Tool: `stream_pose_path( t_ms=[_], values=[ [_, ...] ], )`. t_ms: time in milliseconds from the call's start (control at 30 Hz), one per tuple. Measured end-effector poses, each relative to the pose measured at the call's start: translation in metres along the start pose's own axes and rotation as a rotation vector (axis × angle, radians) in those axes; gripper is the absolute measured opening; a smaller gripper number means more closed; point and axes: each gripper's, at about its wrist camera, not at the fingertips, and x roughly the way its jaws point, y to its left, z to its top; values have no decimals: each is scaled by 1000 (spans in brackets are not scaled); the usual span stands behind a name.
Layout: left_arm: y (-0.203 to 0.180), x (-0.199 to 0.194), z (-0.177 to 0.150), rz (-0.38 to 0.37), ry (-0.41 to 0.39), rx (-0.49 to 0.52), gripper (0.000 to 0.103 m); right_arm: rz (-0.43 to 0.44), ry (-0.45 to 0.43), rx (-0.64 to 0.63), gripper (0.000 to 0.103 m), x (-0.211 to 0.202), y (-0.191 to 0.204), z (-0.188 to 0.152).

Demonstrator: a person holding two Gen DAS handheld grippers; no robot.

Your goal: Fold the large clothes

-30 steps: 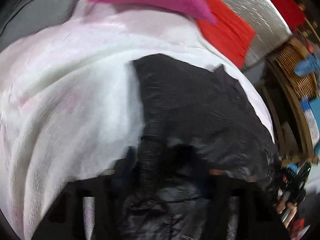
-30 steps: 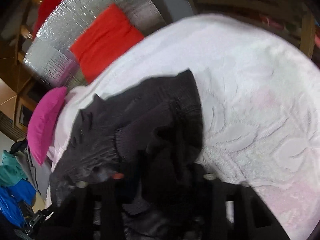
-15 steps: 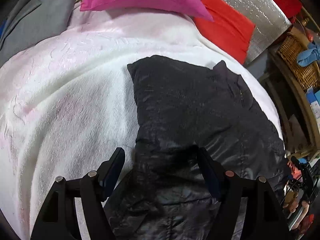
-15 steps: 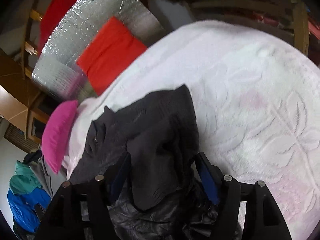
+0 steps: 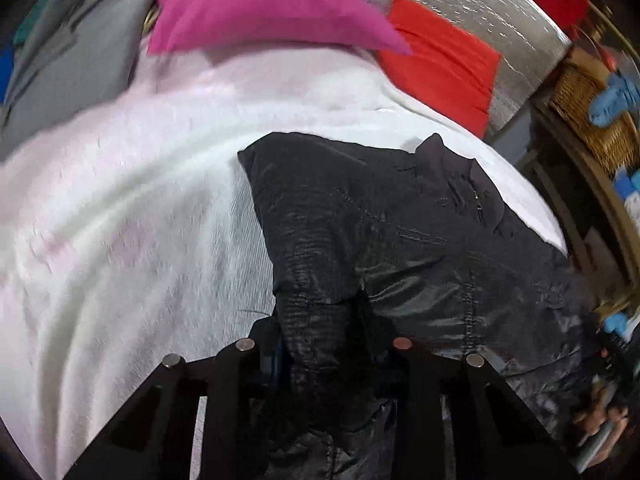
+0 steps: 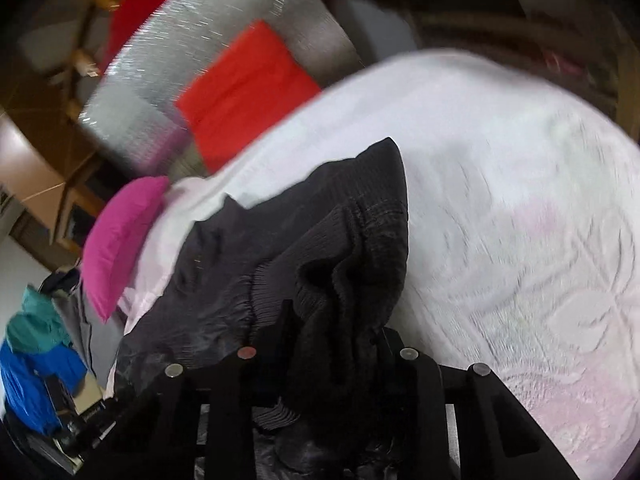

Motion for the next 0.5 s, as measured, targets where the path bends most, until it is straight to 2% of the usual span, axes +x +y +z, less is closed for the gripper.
stream_pose_path(
  t_ms=[33,133,167,200,267,300,333,400,500],
  values=[
    [1,5,0,7,20,-2,33,-24,42,17,34,10,-5,-1],
    [10,21,1,-6,101,-37,50,-16,107,80,42,23,-20,-3],
    [14,23,2,-10,136,-63,67,4,111,102,44,20,-23,-1],
    [16,24,2,-22,156,-82,71,29,110,117,47,18,-23,0],
    [21,20,2,-75,141,-112,71,61,87,139,71,17,-22,1],
    [22,18,3,-91,126,-114,69,50,80,142,75,18,-21,0],
    [22,17,4,-103,114,-111,69,26,92,134,76,23,-19,-1],
    [21,15,5,-110,94,-107,50,-2,128,122,76,29,-21,-5],
    [23,18,7,-90,75,-97,36,4,170,141,76,38,-27,-5]
  ],
)
